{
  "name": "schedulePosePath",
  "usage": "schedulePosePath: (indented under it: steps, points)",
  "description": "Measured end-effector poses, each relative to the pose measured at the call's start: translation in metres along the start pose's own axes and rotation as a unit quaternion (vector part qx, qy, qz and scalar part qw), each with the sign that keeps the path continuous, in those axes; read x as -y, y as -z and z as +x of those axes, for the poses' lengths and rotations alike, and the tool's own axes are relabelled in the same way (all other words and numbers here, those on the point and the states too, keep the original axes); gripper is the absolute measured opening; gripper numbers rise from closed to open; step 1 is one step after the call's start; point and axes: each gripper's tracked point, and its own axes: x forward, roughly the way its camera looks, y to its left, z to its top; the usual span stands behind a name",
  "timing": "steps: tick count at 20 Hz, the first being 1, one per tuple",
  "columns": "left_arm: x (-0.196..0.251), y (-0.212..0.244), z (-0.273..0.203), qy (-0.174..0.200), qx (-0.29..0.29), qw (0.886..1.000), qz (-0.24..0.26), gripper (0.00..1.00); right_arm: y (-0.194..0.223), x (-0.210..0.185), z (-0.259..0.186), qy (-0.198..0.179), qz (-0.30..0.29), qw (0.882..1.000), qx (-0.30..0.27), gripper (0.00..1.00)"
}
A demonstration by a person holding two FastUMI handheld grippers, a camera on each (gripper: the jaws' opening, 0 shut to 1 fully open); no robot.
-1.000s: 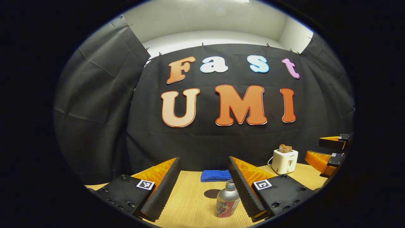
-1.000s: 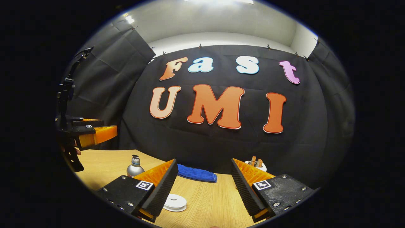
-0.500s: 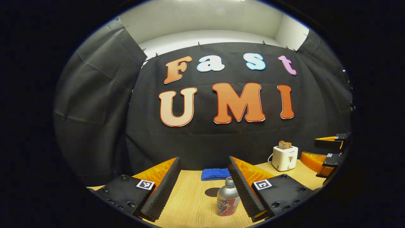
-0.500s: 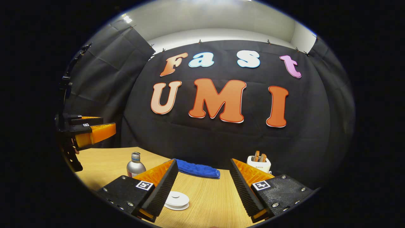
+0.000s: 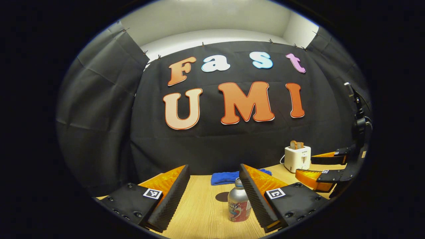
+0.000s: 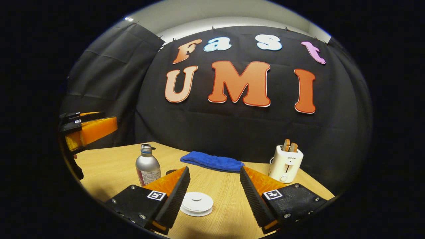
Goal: Open the teacup lid with one hand, grasp the water bottle and pour water into the teacup with the other hand; after pouring, place the water bottle on the coaster and then close the teacup lid.
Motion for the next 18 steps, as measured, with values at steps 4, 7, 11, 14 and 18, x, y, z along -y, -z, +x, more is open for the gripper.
schedulePosePath:
  steps: [4,7,11,14,18]
  points:
    - [-0.003,0.014,0.000,-0.006,-0.017,1.000,0.001,1.00,0.025,-0.011,0.017,-0.007,-0.008,0.999,-0.039,0.78]
    - [-0.007,0.022,0.002,-0.012,-0.027,1.000,0.002,0.95,0.043,-0.019,0.024,-0.017,-0.015,0.998,-0.064,0.69]
    - [-0.008,0.028,0.004,-0.013,-0.035,0.999,0.004,0.98,0.057,-0.028,0.029,-0.030,-0.018,0.995,-0.088,0.59]
    - [-0.007,0.032,0.007,-0.013,-0.039,0.999,0.002,1.00,0.069,-0.036,0.035,-0.041,-0.022,0.993,-0.107,0.53]
    - [-0.006,0.041,0.007,-0.012,-0.049,0.999,0.004,0.98,0.076,-0.044,0.037,-0.050,-0.038,0.992,-0.111,0.49]
